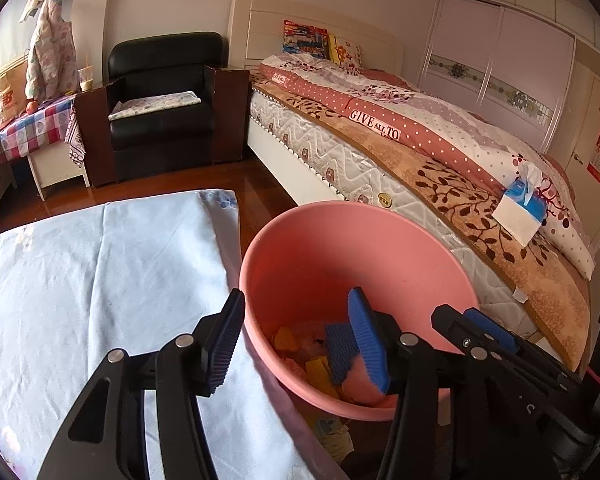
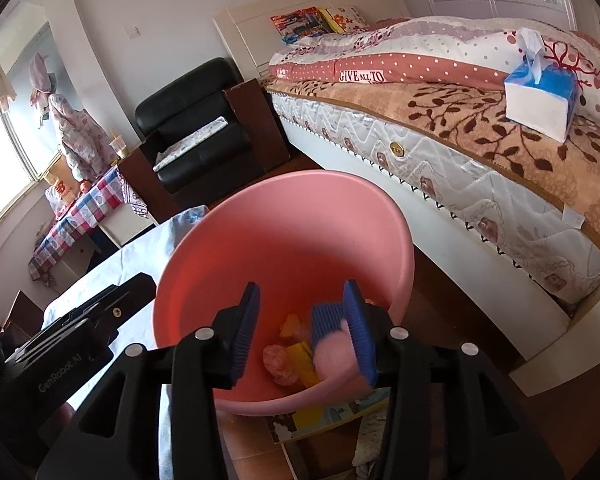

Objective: Collect trash

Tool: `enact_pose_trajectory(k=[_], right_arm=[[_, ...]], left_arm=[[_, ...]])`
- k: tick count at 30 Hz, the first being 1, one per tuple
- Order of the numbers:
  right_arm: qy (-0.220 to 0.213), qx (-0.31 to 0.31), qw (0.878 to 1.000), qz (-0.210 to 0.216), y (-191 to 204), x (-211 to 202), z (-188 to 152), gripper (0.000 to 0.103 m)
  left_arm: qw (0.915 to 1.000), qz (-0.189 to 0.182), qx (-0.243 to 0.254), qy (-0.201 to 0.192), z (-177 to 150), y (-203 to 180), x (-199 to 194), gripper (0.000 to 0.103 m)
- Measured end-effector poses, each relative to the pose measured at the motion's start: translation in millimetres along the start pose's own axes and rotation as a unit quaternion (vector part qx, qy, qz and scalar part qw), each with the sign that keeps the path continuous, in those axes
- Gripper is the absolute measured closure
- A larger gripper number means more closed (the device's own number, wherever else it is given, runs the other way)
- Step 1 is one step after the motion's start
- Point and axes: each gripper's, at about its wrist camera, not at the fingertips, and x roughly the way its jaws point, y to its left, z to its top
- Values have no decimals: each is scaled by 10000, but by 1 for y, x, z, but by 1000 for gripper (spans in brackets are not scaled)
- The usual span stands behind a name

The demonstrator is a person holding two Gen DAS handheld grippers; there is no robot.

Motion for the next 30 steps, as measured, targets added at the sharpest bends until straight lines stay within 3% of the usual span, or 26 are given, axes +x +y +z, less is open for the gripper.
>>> enact_pose_trajectory(k=[9,13,30], right_arm=[[-177,-162,9996,159,20,-25,-9,57],[-337,-285,9988,208,34,-41,-14,48],[-639,-1007,9923,348,100,-87,-48,41]], left_arm=[[9998,23,4,-218,-2,8,-36,42],[9993,62,29,-362,-4,14,-58,42],[9962,338,-269,-750,-29,62,-137,38]])
